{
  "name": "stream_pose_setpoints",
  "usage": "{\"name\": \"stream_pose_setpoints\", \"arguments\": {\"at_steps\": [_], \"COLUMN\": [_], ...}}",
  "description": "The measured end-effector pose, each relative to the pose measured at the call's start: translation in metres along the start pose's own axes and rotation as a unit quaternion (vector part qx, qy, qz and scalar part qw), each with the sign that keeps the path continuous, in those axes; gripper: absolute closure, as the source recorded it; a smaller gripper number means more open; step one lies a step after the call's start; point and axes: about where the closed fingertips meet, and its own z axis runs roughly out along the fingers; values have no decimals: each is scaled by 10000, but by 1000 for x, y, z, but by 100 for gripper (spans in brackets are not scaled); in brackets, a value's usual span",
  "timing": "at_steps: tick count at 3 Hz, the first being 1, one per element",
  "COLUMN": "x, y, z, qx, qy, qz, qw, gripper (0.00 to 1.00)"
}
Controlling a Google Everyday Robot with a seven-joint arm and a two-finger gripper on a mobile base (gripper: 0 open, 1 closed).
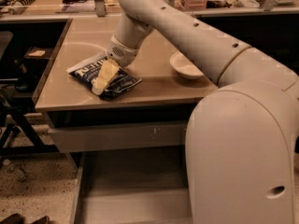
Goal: Place blue chip bag into middle drawer
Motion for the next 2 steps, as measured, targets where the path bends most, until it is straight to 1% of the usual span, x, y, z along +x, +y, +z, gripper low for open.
{"name": "stream_pose_setpoints", "arguments": {"at_steps": [1,2], "x": [4,1], "y": [0,2], "z": [6,-1], "qx": [-112,-112], "qy": [-44,-44], "qz": [50,50], "qw": [9999,9999], "gripper": [19,43]}}
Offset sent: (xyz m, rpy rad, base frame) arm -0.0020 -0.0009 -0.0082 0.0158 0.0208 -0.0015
